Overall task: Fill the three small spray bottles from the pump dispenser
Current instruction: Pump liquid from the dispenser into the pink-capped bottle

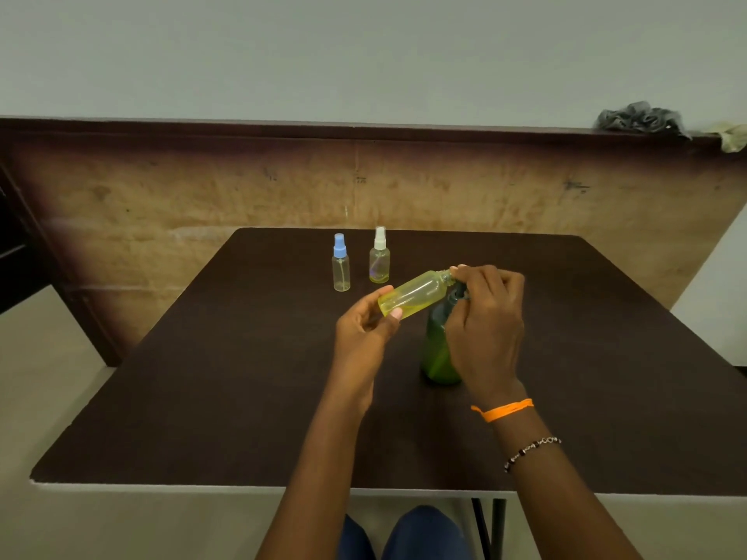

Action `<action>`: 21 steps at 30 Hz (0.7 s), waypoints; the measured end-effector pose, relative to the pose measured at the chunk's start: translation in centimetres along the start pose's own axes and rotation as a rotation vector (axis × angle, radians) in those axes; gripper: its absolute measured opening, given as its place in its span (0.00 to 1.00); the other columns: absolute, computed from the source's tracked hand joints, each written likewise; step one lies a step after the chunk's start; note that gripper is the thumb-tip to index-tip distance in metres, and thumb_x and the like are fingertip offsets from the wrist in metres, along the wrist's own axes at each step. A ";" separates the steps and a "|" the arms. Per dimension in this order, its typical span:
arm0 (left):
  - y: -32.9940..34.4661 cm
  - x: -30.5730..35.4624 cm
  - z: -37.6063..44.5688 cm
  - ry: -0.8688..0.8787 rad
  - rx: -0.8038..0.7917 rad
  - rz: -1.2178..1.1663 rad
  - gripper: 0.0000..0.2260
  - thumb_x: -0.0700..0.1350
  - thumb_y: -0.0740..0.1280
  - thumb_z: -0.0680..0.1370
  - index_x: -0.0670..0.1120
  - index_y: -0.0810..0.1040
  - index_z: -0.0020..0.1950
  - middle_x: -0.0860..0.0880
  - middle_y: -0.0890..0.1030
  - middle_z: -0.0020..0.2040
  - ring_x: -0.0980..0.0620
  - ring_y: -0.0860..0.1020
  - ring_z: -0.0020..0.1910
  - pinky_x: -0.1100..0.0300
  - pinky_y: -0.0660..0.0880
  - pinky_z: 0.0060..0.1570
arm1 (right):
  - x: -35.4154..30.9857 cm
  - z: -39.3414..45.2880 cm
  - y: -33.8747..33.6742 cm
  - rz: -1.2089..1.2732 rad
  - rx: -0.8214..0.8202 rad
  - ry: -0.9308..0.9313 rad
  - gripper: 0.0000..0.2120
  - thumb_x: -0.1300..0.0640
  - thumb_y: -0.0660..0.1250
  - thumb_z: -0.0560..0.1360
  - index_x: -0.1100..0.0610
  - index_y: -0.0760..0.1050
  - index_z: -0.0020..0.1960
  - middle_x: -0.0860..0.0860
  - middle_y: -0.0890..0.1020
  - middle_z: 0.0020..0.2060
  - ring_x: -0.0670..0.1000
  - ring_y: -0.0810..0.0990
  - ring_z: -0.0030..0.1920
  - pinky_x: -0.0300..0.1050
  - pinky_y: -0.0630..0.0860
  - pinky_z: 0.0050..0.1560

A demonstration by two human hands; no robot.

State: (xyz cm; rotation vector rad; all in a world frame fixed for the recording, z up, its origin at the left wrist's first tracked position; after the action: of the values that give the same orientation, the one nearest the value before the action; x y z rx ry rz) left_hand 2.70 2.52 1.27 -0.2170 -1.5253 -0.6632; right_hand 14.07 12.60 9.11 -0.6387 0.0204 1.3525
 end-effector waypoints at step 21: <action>0.1 -0.3 0.2 -0.012 -0.009 -0.067 0.16 0.35 0.64 0.77 0.45 0.74 0.63 0.49 0.80 0.56 0.54 0.78 0.57 0.63 0.75 0.55 | -0.1 1.2 0.0 0.023 0.026 -0.037 0.16 0.63 0.53 0.69 0.64 0.79 0.44 0.57 0.80 0.39 0.57 0.77 0.42 0.45 0.71 0.40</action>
State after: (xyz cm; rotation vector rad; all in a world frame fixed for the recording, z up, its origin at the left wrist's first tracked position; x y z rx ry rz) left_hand 2.64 2.79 1.04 -0.1773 -1.5464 -0.7232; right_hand 13.65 13.06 10.15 -0.5932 0.0152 1.3838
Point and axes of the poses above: each hand's wrist, its own z-axis towards the middle knuckle, its own y-axis out of the palm, x = y × z, the point moved 9 cm from there along z, towards the middle knuckle
